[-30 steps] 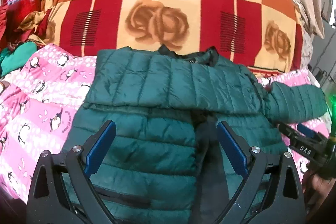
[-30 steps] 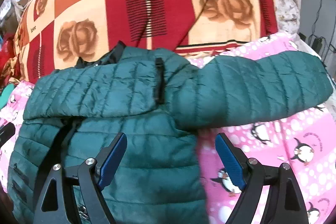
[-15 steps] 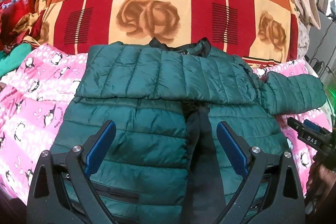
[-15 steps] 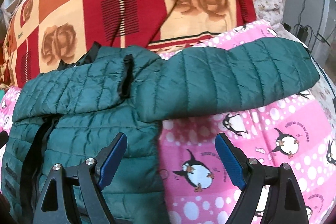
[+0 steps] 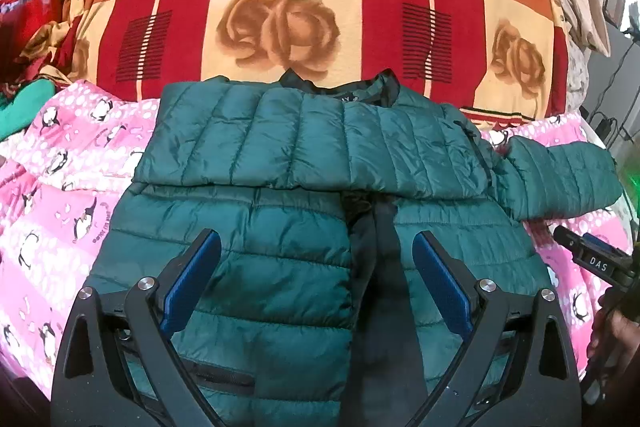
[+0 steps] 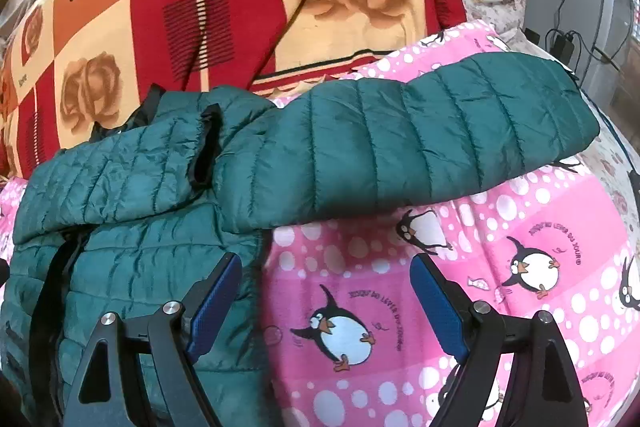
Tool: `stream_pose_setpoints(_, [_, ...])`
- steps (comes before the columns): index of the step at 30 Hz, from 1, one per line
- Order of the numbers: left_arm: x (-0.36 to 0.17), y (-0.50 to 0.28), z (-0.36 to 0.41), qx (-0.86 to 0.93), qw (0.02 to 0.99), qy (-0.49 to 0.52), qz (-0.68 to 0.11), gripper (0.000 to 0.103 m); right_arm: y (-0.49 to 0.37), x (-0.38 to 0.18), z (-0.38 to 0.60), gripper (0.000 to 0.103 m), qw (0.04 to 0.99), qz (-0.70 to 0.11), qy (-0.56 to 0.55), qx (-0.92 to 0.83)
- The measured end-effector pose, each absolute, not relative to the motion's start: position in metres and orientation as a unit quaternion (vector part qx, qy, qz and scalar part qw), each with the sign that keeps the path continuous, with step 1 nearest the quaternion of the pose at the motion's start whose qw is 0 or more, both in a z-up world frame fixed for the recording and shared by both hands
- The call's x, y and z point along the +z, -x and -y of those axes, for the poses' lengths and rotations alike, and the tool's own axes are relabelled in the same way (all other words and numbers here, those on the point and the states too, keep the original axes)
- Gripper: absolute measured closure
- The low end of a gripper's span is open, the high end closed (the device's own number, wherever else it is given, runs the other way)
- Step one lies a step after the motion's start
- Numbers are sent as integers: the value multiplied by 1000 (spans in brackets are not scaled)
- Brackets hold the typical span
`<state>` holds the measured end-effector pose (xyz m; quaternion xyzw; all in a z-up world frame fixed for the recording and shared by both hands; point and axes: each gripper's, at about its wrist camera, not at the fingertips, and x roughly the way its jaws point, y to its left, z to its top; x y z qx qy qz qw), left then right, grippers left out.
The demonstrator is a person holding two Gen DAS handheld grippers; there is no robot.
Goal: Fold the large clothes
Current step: 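Lift the other jacket sleeve and grasp its cuff with the right gripper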
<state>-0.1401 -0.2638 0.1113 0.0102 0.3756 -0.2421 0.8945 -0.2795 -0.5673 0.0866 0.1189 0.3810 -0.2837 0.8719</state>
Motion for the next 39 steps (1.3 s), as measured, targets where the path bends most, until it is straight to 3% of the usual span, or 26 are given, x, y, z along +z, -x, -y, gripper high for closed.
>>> stream_pose_setpoints(12, [107, 134, 260, -245, 892, 1, -381, 6, 288, 92, 595, 19, 864, -369, -123, -320])
stream_pose_setpoints(25, [92, 123, 255, -241, 883, 19, -401, 6, 315, 130, 694, 19, 829, -319, -145, -436])
stream_pose_setpoints(39, [88, 120, 266, -253, 880, 14, -402, 6, 332, 122, 794, 19, 808, -285, -266, -442])
